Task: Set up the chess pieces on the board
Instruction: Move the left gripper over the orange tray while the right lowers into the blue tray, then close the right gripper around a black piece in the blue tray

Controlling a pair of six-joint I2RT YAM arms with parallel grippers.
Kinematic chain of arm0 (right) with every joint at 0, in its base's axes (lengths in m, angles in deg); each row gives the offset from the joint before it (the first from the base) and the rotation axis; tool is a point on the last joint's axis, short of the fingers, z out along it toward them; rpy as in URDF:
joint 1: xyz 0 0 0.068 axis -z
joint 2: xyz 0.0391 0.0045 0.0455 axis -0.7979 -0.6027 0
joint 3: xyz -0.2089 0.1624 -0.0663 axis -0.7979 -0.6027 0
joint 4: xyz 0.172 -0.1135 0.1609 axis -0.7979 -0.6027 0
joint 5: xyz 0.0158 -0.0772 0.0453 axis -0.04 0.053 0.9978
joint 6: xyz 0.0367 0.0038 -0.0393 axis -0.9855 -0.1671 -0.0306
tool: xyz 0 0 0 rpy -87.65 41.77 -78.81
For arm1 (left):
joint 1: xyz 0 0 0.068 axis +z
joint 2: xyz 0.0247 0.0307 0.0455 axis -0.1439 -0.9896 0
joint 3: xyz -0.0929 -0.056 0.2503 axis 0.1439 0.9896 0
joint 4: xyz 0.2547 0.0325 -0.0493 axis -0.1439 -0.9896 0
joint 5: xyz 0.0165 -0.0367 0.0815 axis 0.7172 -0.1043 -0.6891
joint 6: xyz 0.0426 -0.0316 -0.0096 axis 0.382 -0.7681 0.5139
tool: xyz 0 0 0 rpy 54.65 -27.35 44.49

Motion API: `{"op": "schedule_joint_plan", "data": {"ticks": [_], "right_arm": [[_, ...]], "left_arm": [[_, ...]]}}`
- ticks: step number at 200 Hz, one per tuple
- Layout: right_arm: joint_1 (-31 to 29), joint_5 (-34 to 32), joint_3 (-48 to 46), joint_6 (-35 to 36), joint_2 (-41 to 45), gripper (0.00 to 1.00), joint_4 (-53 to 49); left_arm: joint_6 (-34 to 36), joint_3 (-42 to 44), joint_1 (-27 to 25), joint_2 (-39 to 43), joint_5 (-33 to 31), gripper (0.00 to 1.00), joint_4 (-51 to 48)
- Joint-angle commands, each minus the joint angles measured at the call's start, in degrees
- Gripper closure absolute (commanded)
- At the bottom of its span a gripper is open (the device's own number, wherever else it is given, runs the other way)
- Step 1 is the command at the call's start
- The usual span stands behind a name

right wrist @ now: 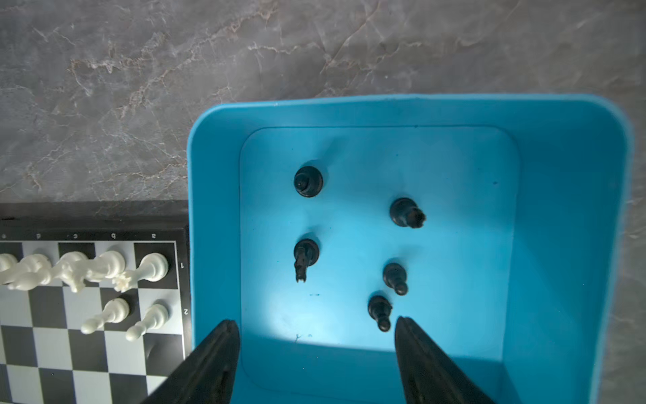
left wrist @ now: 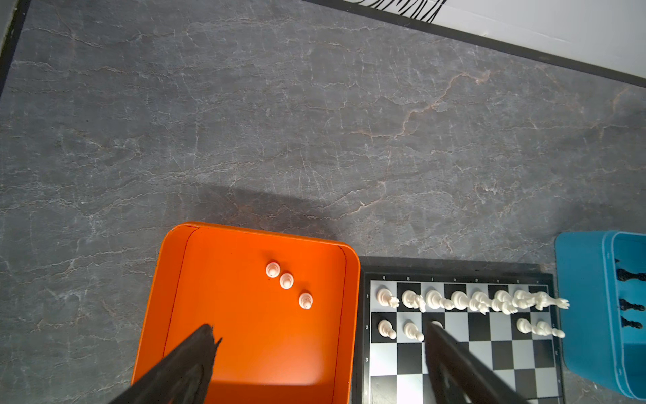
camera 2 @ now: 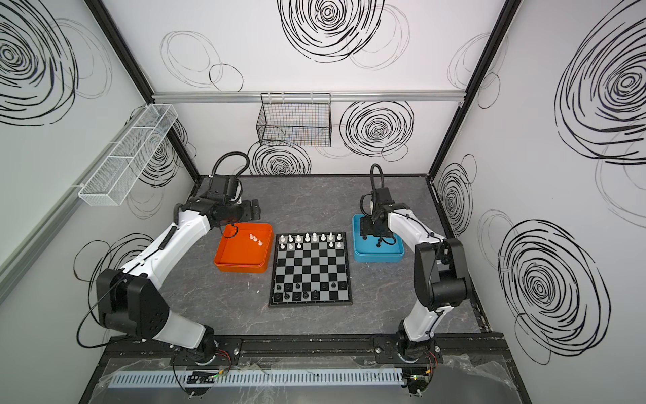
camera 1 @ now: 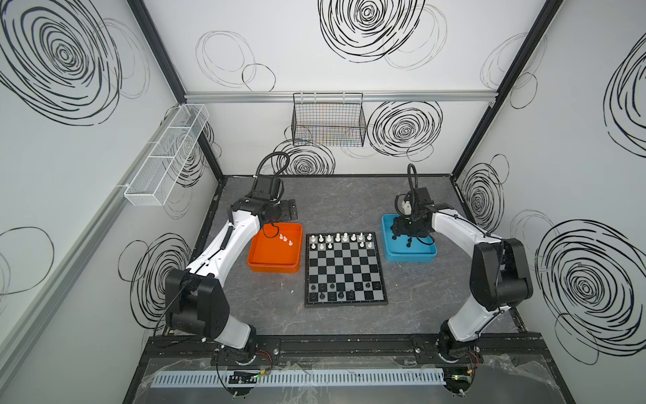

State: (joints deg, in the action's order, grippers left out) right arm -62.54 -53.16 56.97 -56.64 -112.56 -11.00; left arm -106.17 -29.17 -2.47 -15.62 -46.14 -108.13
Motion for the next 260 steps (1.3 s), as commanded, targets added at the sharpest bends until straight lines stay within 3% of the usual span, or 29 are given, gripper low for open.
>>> {"op": "schedule_joint_plan", "data": {"ticks": [1, 40, 126, 260], "right_arm": [[-0.57, -1.78, 1.34, 0.05, -1.4, 0.29, -0.6], [-0.85, -2.27, 2.81, 0.14, -4.21, 0.35, -0.35], [-1.11, -1.27, 3.89, 0.57, -8.19, 0.6, 0.2], [-1.45, 0.24, 4.31, 1.18, -9.74, 0.74, 3.26]], "left_arm": [[1.25, 0.71, 0.82, 0.56, 1.3, 0.04, 2.83], [1.59, 0.91, 1.5, -0.48, 2.03, 0.04, 3.27], [1.29, 1.08, 1.69, -1.55, 2.53, 0.04, 3.71], [0.87, 1.61, 1.69, -1.66, 2.53, 0.04, 3.93]]}}
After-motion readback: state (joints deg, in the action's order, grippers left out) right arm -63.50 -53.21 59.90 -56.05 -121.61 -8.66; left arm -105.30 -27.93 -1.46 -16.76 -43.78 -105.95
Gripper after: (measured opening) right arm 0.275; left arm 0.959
